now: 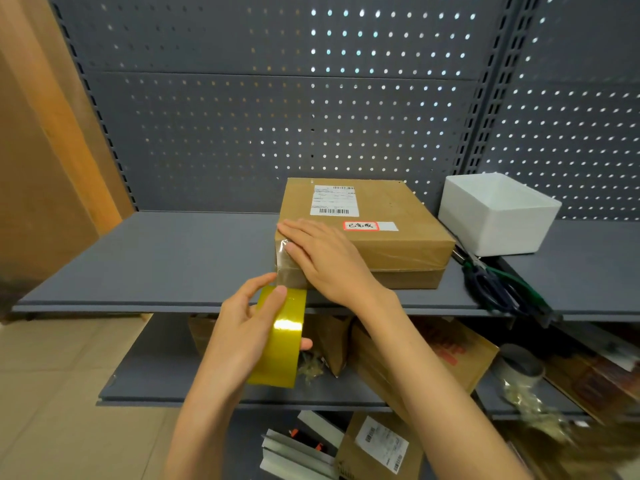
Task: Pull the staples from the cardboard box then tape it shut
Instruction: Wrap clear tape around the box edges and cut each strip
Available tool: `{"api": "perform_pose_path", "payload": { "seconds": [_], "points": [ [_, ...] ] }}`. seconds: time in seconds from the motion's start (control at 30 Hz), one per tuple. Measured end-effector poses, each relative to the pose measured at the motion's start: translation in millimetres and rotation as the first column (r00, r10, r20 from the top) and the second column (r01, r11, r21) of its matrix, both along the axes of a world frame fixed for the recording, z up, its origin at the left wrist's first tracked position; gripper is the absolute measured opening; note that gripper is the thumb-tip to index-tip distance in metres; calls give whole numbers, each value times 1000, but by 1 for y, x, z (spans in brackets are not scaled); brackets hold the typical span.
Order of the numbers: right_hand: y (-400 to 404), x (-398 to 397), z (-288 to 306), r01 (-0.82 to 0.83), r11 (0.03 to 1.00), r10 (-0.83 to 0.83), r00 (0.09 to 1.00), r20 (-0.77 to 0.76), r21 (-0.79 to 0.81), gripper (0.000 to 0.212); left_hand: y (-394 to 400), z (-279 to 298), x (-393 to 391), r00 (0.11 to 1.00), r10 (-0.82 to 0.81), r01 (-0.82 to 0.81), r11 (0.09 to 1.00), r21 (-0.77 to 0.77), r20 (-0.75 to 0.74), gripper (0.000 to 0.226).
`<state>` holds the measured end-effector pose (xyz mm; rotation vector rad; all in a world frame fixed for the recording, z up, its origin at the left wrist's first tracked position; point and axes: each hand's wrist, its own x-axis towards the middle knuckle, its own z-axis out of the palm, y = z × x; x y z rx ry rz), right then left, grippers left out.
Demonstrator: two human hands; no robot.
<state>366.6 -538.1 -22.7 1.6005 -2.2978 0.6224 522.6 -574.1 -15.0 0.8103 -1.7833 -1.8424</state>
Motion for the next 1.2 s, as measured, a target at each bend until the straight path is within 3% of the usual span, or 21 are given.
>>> {"api": "perform_pose_path", "payload": {
  "seconds": [0.13,0.27,0.37,0.47,0.53,0.63,0.77,1.0,1.2],
  "points": [
    [0,3,0,6,1000,-6,1000,27,1,41,3,2,-1,1000,16,-16,999,-40,-4,32],
    [18,4,4,66,977,-35,988,153,-203,39,3,2,0,1000,7,-8,999,-38,-5,31],
    [49,-8,6,261,886,-174,953,247,-383,33,0,-1,-1,1000,14,-14,1000,-19,-3,28],
    [86,-25,4,509,709,-418,861,291,-487,27,-1,-3,-2,1000,19,-19,1000,-10,0,26],
    [112,-35,2,677,596,-595,733,328,-431,27,-1,-3,-3,999,36,-36,999,-15,-1,25],
    [143,-49,-4,848,486,-779,529,336,-210,30,-2,-4,-3,999,38,-38,999,-2,0,26],
    [161,-56,-17,908,419,-856,397,331,-4,23,-2,-5,-3,999,39,-39,999,-1,5,27],
    [167,-63,-24,908,410,-850,344,398,90,25,2,-2,-2,998,55,-55,998,8,7,26],
    [168,-64,-27,892,440,-842,371,391,101,28,4,-1,-3,998,65,-65,998,-10,17,27]
  ]
}}
